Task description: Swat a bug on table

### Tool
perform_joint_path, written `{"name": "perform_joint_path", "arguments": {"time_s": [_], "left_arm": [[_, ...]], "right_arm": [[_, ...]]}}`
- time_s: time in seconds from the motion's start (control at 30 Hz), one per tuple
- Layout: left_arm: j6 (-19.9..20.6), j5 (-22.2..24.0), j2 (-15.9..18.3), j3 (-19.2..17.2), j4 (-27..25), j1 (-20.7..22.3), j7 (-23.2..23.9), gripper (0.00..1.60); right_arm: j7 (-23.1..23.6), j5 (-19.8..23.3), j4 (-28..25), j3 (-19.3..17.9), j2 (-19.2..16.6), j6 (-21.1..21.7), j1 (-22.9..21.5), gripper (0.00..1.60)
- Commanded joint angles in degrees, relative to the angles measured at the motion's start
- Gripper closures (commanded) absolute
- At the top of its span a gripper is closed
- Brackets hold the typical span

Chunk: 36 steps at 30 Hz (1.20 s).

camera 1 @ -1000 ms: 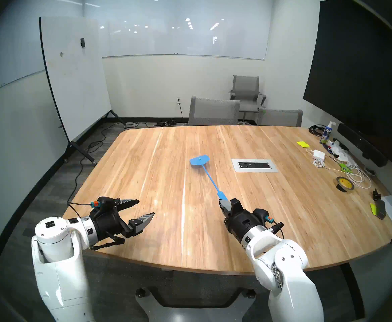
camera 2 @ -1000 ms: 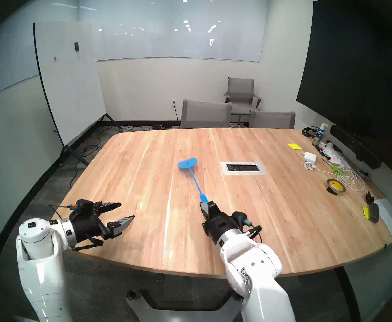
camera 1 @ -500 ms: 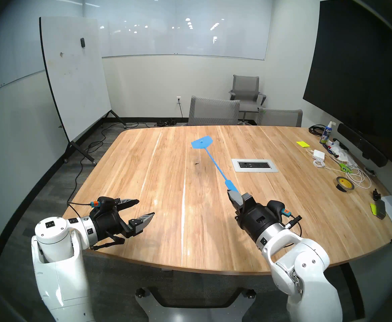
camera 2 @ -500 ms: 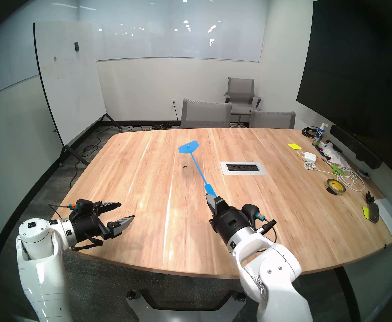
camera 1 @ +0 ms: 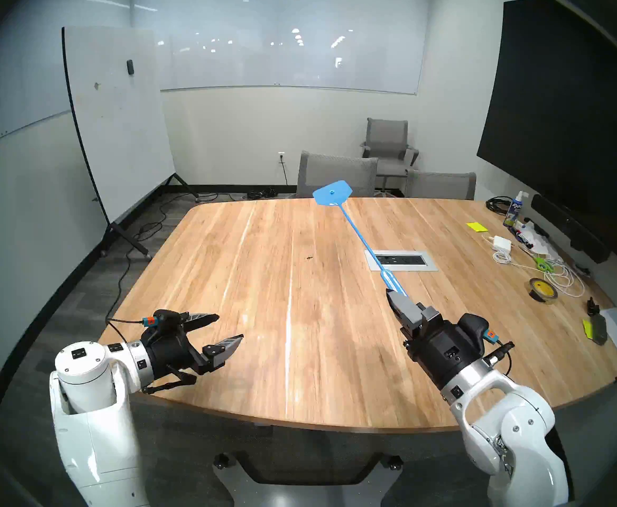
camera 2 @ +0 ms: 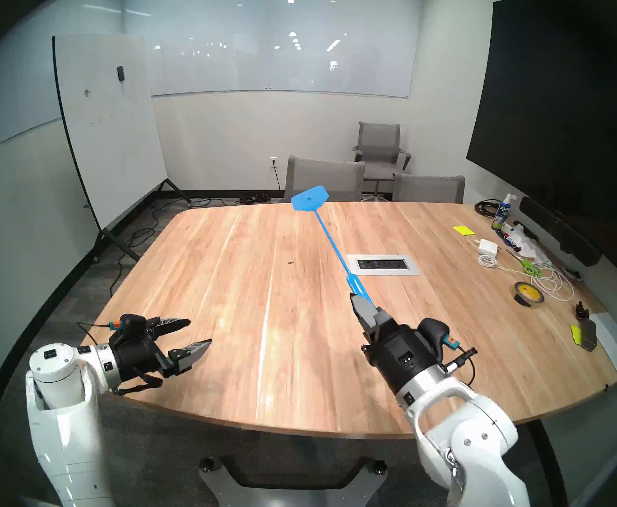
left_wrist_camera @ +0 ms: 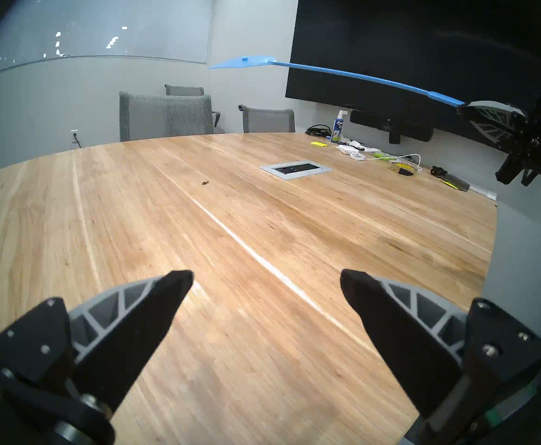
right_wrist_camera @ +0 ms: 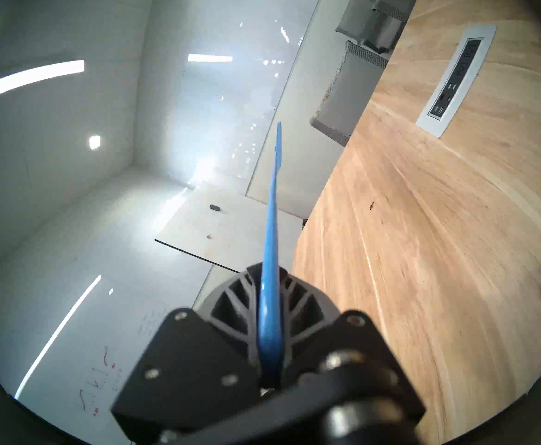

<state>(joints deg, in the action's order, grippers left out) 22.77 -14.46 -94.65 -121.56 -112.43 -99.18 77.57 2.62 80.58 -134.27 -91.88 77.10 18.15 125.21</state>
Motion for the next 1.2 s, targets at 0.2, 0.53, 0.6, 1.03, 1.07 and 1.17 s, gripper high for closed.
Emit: {"name": "perform_joint_path", "arguments": {"time_s": [0.2,0.53,0.6,1.03,1.07,1.17], "left_arm": [[-0.1,0.3,0.1,0.1,-0.8,0.0,0.1,0.0],[-0.1,0.2,0.1,0.1,-0.7,0.0,0.1,0.0],[-0.1,0.3,0.1,0.1,-0.8,0.0,0.1,0.0],[0.0,0.3,0.1,0.1,-0.9,-0.1,0.0,0.0],[0.0,0.3,0.1,0.1,-0.9,-0.1,0.0,0.0],[0.0,0.3,0.1,0.1,-0.9,-0.1,0.0,0.0]], "right_arm": [[-2.8,-0.1,12.5,8.3,0.6,2.7,-4.5,1.6],[-13.2,2.0,22.7,10.8,7.7,-0.6,-10.2,1.6],[-16.6,2.3,22.8,11.1,8.9,-0.8,-12.3,1.6],[-12.2,2.6,12.9,8.0,3.5,1.1,-8.9,1.6],[-11.5,2.6,12.1,7.3,3.1,1.1,-8.5,1.6],[-8.7,3.2,9.4,4.7,2.1,1.3,-6.6,1.6]]}}
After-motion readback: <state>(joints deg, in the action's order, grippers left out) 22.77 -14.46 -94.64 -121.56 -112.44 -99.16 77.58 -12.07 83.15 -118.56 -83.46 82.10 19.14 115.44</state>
